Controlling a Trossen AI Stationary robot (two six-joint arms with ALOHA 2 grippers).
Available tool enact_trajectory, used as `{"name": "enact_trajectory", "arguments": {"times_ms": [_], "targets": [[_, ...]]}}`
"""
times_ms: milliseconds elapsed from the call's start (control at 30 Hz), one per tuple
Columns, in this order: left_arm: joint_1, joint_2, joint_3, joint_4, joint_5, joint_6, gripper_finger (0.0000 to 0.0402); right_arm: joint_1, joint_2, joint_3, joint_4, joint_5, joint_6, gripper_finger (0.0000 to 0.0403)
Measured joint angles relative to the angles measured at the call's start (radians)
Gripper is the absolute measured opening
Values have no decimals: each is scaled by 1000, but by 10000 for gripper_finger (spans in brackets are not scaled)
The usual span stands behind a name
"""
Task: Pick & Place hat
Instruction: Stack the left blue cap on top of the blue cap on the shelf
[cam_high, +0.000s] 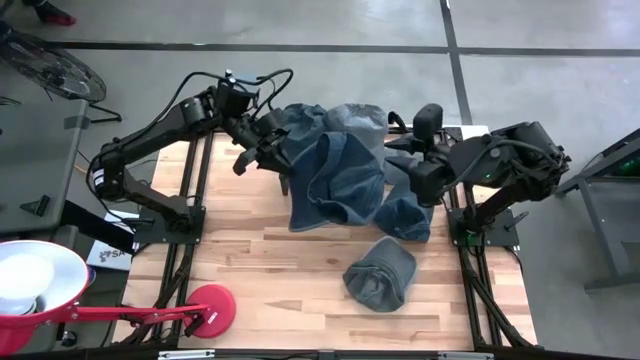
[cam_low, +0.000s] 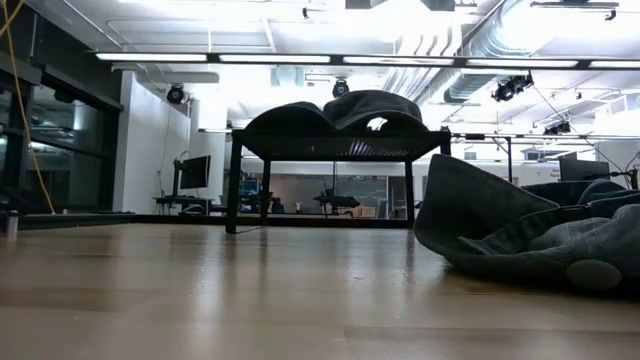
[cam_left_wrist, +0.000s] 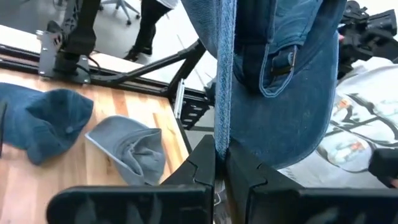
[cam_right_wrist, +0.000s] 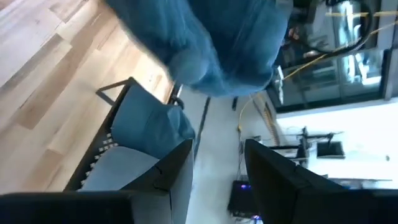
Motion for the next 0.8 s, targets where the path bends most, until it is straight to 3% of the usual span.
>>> {"name": "enact_trajectory", "arguments": {"times_ms": [267,800], "targets": [[-2,25,0,4,30,0,7,-3,7,0,64,-57,-131,138],[-15,45,0,108,76,-58,7,-4,6,0,74,-158,-136,138]]}}
